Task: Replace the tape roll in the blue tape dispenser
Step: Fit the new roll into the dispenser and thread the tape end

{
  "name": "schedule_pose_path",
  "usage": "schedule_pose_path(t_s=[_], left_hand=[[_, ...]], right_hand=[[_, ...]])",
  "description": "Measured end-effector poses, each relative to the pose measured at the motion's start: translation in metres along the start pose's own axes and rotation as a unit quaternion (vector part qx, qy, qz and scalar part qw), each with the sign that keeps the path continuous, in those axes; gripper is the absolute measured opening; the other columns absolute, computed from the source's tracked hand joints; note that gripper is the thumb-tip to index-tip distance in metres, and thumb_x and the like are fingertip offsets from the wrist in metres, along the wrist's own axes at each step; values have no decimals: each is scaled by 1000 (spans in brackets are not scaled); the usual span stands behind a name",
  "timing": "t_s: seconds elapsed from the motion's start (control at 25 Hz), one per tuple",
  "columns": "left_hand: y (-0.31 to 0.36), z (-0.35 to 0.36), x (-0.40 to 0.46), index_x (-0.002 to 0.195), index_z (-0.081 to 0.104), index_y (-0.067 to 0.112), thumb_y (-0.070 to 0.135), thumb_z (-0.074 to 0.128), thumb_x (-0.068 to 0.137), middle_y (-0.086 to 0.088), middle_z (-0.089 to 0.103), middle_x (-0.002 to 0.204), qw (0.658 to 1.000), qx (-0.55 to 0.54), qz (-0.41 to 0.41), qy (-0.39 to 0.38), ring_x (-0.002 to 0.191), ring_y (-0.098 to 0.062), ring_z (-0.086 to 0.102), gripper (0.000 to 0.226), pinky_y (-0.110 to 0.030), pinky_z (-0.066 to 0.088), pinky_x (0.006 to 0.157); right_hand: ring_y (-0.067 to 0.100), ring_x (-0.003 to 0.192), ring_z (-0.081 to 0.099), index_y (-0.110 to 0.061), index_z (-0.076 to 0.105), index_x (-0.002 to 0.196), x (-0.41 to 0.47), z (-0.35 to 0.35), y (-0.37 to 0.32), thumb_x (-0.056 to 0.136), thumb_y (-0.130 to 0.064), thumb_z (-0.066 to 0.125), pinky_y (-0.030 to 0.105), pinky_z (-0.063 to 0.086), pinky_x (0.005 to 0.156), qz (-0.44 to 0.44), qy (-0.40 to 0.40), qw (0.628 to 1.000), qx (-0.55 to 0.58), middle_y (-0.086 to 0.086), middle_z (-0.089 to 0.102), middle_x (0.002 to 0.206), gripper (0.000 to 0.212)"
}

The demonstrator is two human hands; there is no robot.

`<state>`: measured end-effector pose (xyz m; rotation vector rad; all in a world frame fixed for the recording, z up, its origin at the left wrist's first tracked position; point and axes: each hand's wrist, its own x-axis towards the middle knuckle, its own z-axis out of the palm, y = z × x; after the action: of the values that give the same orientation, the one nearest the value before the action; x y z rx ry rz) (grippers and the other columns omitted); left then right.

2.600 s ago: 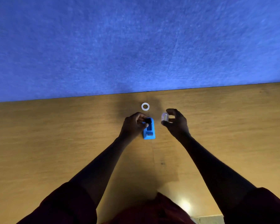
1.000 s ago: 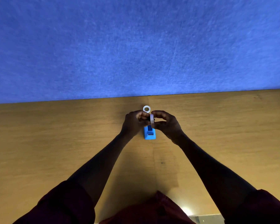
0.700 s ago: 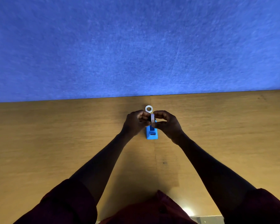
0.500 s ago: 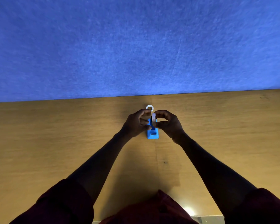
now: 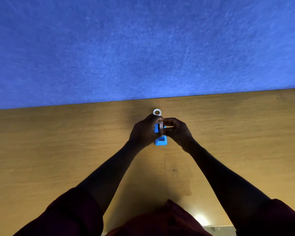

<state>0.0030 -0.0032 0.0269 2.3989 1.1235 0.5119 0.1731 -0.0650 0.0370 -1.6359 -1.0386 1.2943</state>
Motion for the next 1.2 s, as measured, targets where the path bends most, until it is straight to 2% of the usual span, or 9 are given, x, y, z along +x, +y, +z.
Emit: schedule_pose_path(t_s=[0.08,0.24,0.44,0.52,0.64,1.0,1.2], left_hand=[[-2,3,2,121,54,26,45,79,79,10,65,116,1000,2,-9,1,89,-3,63,52,-4,34,64],[-12,13,7,124,54,26,45,83,75,9,66,118,999,36,-19,-21,93,-6,66,59,-15,45,69],[-17,25,15,121,56,27,45,84,74,9,68,115,997,58,-29,-32,93,-8,67,58,-22,53,73],[-19,28,17,121,57,26,44,84,74,8,69,115,997,63,-29,-33,93,-9,68,58,-25,55,75],[-22,31,20,122,59,23,42,84,75,5,70,115,996,67,-35,-36,96,-13,69,57,-31,56,80],[-25,35,23,126,61,22,41,81,78,4,69,120,996,55,-35,-66,104,-14,67,56,-39,55,89],[-26,36,23,127,61,21,40,81,79,4,68,122,995,50,-43,-74,107,-14,66,56,-39,54,92]], right_hand=[[20,112,68,-11,59,128,2,-2,4,84,-9,77,46,57,96,12,1,1000,5,5,68,124,46],[19,117,64,-17,56,131,4,-12,25,84,-14,78,31,57,90,32,34,996,-75,1,63,130,52],[12,114,56,-25,42,146,4,-15,45,70,-29,90,21,50,80,36,-8,979,-198,-3,49,147,89],[14,121,52,-27,35,150,5,-10,49,69,-31,90,26,51,87,38,-27,972,-229,-2,43,153,99],[20,132,49,-25,33,152,7,-6,55,69,-27,89,35,49,102,24,-41,965,-258,1,42,153,100],[21,129,52,-25,35,152,15,-1,55,73,-21,87,41,51,101,17,-29,959,-280,1,47,150,94],[19,122,56,-25,38,149,17,0,59,76,-24,84,40,54,97,10,-23,959,-283,2,52,145,86]])
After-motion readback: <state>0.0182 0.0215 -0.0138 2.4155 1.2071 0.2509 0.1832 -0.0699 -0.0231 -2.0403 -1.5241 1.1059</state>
